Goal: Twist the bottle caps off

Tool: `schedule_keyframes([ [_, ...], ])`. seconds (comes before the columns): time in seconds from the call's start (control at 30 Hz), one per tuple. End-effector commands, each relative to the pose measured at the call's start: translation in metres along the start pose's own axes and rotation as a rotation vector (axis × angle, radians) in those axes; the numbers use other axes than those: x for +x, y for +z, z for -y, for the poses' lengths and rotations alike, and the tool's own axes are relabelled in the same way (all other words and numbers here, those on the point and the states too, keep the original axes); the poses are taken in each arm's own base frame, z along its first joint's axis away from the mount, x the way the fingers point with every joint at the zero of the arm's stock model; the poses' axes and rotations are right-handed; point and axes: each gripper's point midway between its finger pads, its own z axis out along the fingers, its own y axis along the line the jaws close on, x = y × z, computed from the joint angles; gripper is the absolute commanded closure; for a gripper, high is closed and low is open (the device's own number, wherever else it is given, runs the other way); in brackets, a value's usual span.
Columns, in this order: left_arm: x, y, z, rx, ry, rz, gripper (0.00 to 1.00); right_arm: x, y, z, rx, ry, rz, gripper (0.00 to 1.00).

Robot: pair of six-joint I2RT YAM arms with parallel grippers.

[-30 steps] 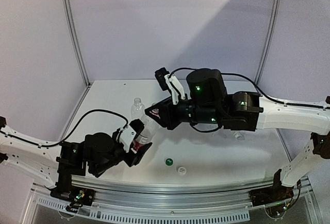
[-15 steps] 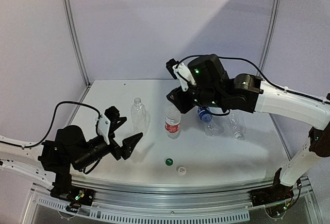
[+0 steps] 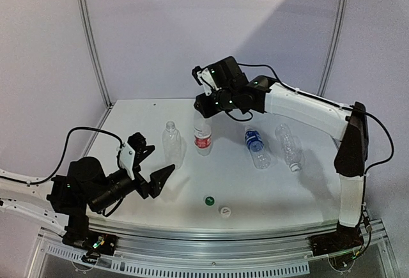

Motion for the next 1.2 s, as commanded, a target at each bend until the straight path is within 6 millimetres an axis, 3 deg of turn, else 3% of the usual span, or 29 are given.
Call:
schedule_keyframes([
  [0.0,-0.002,-0.001,-0.001,0.003,-0.006,0.015,0.18,0.003,0.028,-0.005,-0.047,0.022,-0.033,0.98],
  [0.27,-0.003,-0.002,-0.001,0.014,-0.010,0.021,0.18,0.008,0.068,0.010,-0.058,0.082,-0.047,0.95],
  [0.5,-0.004,-0.002,0.000,0.018,-0.010,0.021,0.18,0.017,0.084,0.014,-0.044,0.085,-0.064,0.86],
  [0.77,-0.003,-0.002,0.001,0.020,-0.008,0.021,0.18,0.025,0.090,0.015,-0.039,0.081,-0.079,0.60],
  [1.17,-0.002,-0.002,0.002,0.025,-0.007,0.019,0.18,0.021,0.088,0.010,-0.069,0.091,-0.071,0.51],
])
